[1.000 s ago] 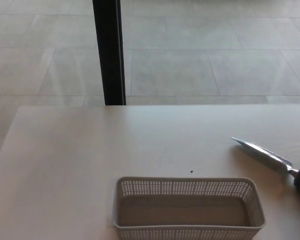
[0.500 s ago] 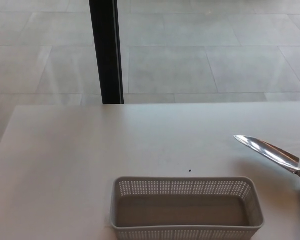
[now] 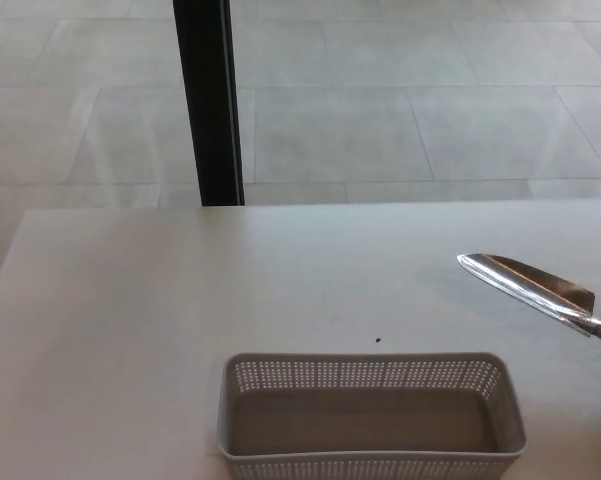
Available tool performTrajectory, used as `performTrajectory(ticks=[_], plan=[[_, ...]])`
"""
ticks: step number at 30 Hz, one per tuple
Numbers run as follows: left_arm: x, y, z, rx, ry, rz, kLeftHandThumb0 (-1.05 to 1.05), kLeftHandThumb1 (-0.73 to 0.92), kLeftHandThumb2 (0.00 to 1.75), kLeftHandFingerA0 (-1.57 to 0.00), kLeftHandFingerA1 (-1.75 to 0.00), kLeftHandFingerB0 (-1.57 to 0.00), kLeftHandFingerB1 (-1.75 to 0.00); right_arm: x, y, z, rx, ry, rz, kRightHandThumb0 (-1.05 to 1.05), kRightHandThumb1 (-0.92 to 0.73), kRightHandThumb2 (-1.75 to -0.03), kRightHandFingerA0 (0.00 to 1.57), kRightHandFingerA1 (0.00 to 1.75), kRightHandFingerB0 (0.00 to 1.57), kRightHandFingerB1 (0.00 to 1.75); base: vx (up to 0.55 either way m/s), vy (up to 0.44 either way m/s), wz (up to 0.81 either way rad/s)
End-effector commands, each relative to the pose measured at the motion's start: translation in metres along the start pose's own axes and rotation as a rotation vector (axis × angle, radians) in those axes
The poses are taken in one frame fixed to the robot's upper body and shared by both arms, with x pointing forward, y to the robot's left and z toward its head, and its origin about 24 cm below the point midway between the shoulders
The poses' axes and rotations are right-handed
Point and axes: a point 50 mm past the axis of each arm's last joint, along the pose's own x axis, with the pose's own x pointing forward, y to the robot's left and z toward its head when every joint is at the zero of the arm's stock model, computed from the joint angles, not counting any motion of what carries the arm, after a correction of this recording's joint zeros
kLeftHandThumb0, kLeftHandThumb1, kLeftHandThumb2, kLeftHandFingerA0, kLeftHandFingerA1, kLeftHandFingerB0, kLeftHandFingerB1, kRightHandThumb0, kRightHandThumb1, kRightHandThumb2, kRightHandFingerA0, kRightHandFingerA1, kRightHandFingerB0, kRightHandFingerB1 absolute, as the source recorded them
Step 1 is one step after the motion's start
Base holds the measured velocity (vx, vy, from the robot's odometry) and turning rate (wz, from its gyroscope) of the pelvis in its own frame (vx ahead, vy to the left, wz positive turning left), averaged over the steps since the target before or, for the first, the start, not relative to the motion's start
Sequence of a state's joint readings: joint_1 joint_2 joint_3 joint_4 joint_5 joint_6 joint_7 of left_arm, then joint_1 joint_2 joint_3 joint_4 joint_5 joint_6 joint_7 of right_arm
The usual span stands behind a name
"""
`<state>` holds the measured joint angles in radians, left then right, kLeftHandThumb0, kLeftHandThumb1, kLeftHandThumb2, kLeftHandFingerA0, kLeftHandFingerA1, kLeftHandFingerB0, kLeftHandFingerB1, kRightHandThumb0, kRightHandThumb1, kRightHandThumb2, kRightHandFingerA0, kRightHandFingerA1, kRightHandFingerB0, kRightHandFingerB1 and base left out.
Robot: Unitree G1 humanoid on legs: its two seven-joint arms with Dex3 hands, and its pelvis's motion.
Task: A garden tool is kept on the righthand side and a container is kept on the lefthand side on a desk infront of the robot. the robot uses its right hand to pick up the garden tool and makes a scooping motion inside the container
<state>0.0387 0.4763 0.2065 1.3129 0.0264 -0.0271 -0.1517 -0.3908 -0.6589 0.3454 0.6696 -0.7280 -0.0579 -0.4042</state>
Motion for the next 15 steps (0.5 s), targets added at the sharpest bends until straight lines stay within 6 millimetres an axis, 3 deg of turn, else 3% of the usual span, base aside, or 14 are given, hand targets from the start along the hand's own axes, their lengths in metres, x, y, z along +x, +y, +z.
performTrajectory(ticks=[1, 3, 6, 8, 10, 11, 13, 14, 15], plan=[[-0.003, 0.017, 0.0, 0.02, 0.007, 0.023, -0.5, 0.68, 0.61, -0.56, -0.64, -0.52, -0.51, 0.007, -0.09, -0.017, 0.12, -0.237, -0.414, -0.15, -0.43, -1.06, 0.92, 1.75, 0.73, 1.51, 0.0, 0.0, 0.0], [-0.003, 0.018, 0.001, 0.0, 0.011, 0.026, -0.49, 0.67, 0.6, -0.57, -0.64, -0.52, -0.5, 0.007, -0.105, -0.015, 0.074, -0.309, -0.435, -0.16, -0.41, -1.13, 0.91, 1.75, 0.73, 1.5, 0.0, 0.0, 0.0], [-0.003, 0.018, 0.002, 0.013, 0.011, 0.032, -0.5, 0.67, 0.6, -0.59, -0.62, -0.52, -0.49, 0.005, -0.112, -0.012, 0.049, -0.363, -0.448, -0.14, -0.4, -1.13, 0.92, 1.75, 0.72, 1.5, 0.0, 0.0, 0.0], [-0.003, 0.02, 0.004, 0.036, 0.0, 0.042, -0.51, 0.68, 0.6, -0.62, -0.63, -0.54, -0.5, 0.001, -0.118, -0.005, -0.02, -0.447, -0.433, -0.14, -0.43, -1.0, 0.87, 1.75, 0.68, 1.56, 0.0, 0.0, 0.0], [-0.003, 0.021, 0.006, 0.064, -0.009, 0.039, -0.52, 0.69, 0.61, -0.61, -0.63, -0.53, -0.5, -0.001, -0.119, -0.002, -0.033, -0.485, -0.421, -0.17, -0.43, -0.97, 0.84, 1.75, 0.64, 1.59, 0.0, 0.0, 0.0], [-0.003, 0.021, 0.006, 0.061, -0.01, 0.041, -0.54, 0.68, 0.6, -0.62, -0.63, -0.54, -0.5, -0.003, -0.119, 0.001, -0.049, -0.516, -0.423, -0.18, -0.44, -0.86, 0.86, 1.75, 0.63, 1.63, 0.0, 0.0, 0.0], [-0.003, 0.022, 0.007, 0.037, -0.007, 0.039, -0.53, 0.67, 0.6, -0.6, -0.63, -0.53, -0.5, -0.009, -0.117, 0.006, -0.072, -0.58, -0.384, -0.25, -0.49, -0.84, 0.86, 1.75, 0.62, 1.66, 0.0, 0.0, 0.0], [-0.003, 0.022, 0.007, 0.037, -0.007, 0.039, -0.53, 0.67, 0.6, -0.6, -0.63, -0.53, -0.5, -0.009, -0.117, 0.006, -0.072, -0.581, -0.384, -0.25, -0.49, -0.84, 0.86, 1.75, 0.62, 1.66, 0.0, 0.0, 0.0], [-0.003, 0.021, 0.007, 0.018, -0.002, 0.045, -0.5, 0.67, 0.6, -0.62, -0.67, -0.54, -0.52, -0.018, -0.113, 0.013, -0.15, -0.692, -0.328, -0.27, -0.56, -0.77, 0.85, 1.75, 0.69, 1.57, 0.0, 0.0, 0.0]])
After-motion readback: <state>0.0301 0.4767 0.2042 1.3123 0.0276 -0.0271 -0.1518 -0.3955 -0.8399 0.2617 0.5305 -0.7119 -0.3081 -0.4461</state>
